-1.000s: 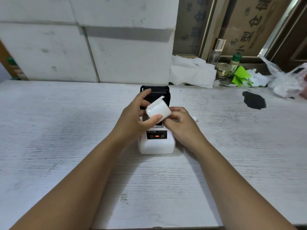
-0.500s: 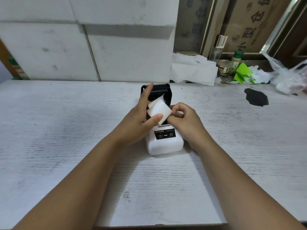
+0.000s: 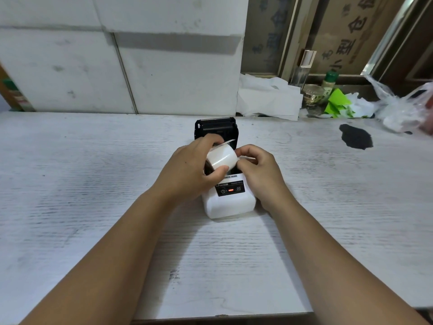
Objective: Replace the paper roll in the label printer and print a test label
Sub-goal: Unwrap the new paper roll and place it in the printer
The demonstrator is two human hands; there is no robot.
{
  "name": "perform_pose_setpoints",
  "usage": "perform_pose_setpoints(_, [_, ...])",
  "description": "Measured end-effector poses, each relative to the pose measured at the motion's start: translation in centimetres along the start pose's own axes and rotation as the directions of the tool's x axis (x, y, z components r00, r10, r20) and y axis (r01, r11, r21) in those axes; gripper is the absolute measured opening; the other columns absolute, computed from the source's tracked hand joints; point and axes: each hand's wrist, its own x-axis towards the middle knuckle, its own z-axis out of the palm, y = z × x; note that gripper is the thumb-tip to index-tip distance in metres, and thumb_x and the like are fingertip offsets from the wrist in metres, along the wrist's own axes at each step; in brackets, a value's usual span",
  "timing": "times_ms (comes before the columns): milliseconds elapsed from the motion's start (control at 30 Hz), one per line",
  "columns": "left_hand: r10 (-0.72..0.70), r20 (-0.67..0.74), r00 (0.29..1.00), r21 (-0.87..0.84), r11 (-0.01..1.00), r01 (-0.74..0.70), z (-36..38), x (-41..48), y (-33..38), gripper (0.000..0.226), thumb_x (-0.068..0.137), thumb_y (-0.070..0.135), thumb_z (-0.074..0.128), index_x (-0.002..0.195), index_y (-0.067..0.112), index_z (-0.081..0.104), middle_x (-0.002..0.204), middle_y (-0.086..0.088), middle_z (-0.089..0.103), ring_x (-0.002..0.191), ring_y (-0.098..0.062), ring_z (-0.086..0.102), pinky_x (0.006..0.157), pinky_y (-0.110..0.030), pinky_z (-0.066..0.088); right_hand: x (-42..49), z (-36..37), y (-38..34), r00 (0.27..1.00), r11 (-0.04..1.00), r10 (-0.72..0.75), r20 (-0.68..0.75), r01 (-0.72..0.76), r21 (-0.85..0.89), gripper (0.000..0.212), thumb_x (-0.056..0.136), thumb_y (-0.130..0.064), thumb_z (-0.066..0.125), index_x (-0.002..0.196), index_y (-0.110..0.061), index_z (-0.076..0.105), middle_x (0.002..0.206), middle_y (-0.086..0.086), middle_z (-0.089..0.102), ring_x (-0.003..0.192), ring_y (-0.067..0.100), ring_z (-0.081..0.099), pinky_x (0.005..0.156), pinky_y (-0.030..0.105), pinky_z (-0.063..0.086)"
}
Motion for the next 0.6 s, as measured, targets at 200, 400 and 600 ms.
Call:
perform_pose_setpoints(200, [-0.037,0.117,0.992,0.002,0.999,0.037,-0.9,0.6,0.4,0.042,0.075,0.039,0.059,0.114,0.034,0.046,0.096,0.014,0.059,0.084,-0.014,0.058,0.077,-0.033,0.045,0.2,0.2,0.4,0.999,0.998,0.022,-0.039,-0.02,0.066,0.022,0.075,-0.002,0.051,0.072,-0.022,0.059,0.081,0.005,0.065,0.068,0.021,0.056,0.062,0.033,0.045])
perform_pose_setpoints(400, [-0.139,0.325,0.936,0.066,0.99,0.124,-1.5,1.7,1.2,0.054,0.083,0.033,0.06,0.132,0.035,0.036,0.104,0.003,0.061,0.088,-0.018,0.054,0.075,-0.032,0.044,0.8,0.5,0.9,0.996,0.983,0.064,-0.059,-0.053,0.177,0.024,0.068,-0.005,0.052,0.06,-0.027,0.047,0.094,0.0,0.066,0.079,0.024,0.057,0.07,0.039,0.045])
perform_pose_setpoints(600, [-0.219,0.411,0.885,0.177,0.971,0.158,-2.3,3.3,2.1,0.07,0.08,0.031,0.068,0.142,0.027,0.035,0.129,0.0,0.054,0.092,-0.016,0.046,0.078,-0.024,0.036,1.4,0.4,1.3,0.995,0.963,0.097,-0.017,-0.09,0.253,0.022,0.065,-0.002,0.052,0.067,-0.023,0.045,0.103,0.003,0.064,0.087,0.024,0.057,0.075,0.04,0.042])
